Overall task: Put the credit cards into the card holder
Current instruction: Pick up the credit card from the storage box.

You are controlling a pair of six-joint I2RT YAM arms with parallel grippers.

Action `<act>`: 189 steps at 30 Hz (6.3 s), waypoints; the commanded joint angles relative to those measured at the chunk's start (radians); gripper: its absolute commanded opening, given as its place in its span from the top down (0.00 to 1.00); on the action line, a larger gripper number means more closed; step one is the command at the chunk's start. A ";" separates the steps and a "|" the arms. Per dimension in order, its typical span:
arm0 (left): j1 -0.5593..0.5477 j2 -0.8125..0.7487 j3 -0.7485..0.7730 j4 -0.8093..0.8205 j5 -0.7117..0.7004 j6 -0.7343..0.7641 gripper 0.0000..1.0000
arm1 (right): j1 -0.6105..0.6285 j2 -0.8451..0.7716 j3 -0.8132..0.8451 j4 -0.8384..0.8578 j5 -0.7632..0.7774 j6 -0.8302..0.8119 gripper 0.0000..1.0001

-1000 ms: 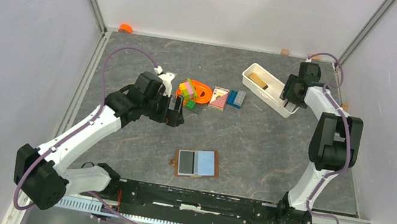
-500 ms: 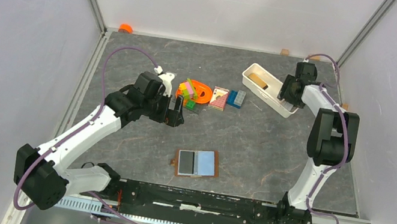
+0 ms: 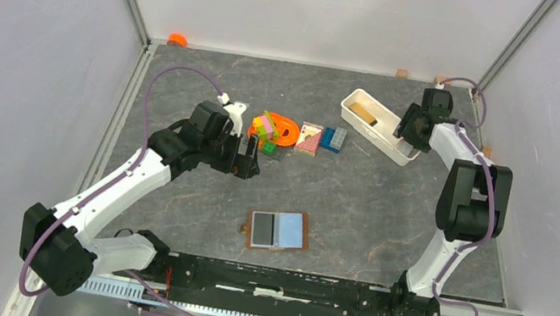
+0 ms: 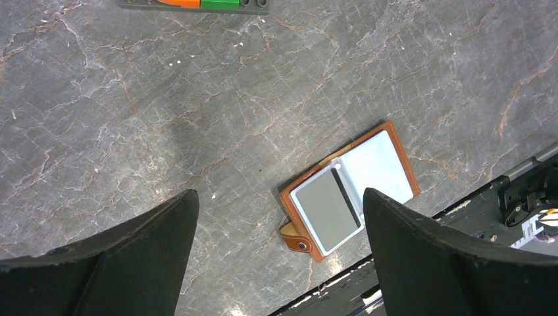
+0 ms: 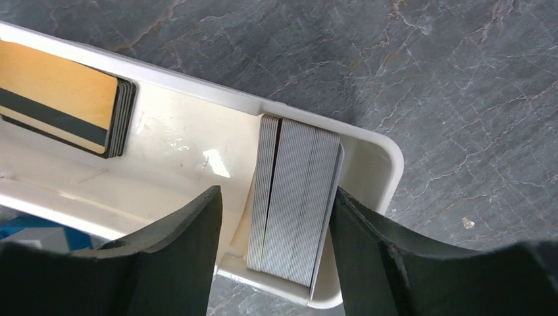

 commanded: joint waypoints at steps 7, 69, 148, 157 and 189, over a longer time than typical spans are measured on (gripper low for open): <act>-0.004 -0.027 -0.005 0.028 0.027 0.022 0.00 | 0.004 -0.079 -0.019 0.061 -0.016 0.050 0.43; -0.006 -0.007 -0.009 0.029 0.026 0.024 0.00 | 0.004 -0.047 -0.165 0.138 0.072 0.044 0.80; -0.006 0.008 -0.010 0.027 0.032 0.025 0.00 | 0.054 -0.016 -0.046 0.166 0.008 0.052 0.65; -0.007 0.000 -0.010 0.028 0.035 0.024 0.00 | 0.053 -0.082 -0.058 0.217 -0.010 0.101 0.68; -0.009 -0.023 -0.009 0.035 0.032 0.040 0.00 | 0.054 -0.438 -0.238 0.186 -0.047 0.007 1.00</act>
